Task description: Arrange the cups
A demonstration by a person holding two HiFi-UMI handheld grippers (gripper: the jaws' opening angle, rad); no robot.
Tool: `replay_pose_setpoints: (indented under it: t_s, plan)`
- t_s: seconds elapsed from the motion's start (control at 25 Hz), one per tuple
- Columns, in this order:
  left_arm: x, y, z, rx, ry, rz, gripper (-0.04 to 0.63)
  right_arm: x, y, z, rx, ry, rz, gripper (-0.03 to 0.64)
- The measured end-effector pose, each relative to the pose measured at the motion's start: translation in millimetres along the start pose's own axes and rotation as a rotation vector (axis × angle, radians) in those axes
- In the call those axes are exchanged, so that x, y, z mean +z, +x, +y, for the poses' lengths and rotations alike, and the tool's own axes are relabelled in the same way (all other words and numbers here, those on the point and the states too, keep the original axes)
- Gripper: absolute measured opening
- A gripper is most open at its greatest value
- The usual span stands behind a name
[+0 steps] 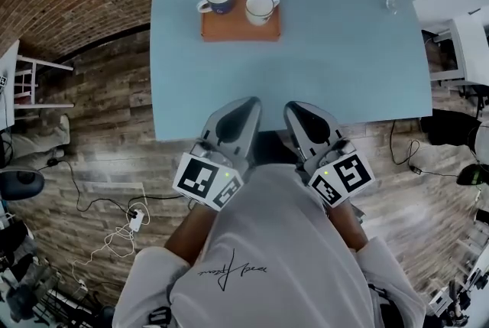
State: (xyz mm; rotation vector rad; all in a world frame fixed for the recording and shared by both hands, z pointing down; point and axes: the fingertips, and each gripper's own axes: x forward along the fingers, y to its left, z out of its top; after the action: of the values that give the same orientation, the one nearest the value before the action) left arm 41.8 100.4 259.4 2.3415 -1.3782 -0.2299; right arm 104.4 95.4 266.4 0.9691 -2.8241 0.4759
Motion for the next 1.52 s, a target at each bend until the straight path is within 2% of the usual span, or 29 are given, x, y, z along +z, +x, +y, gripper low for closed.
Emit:
replay_pose_setpoints:
  t_s: [0.28,0.52,0.64,0.8,1.2,1.52]
  plan:
    - [9.7,33.5,5.2,0.017,0.013,-0.017,0.009,12.5,15.3,-30.7,0.036,-0.001,0.003,0.021]
    - [18.6,61.5,-6.0,-0.032,0.042,-0.064,0.009,18.4,21.4,-59.2,0.069,-0.004,0.006,0.021]
    - [17.9,77.2,-5.1,-0.004,0.052,-0.073,0.009,21.2,24.1,-73.9,0.093,-0.013,0.009,0.021]
    - [11.8,90.7,1.1,0.071,0.05,-0.066,0.008,20.6,31.1,-88.4,0.121,-0.012,0.025,0.021]
    - [13.5,100.5,16.4,0.116,0.053,-0.072,0.009,22.5,49.0,-94.4,0.175,-0.055,0.044,0.021]
    - [12.2,116.3,30.1,0.139,0.057,-0.059,0.009,24.3,67.6,-113.1,0.22,-0.138,0.085,0.021]
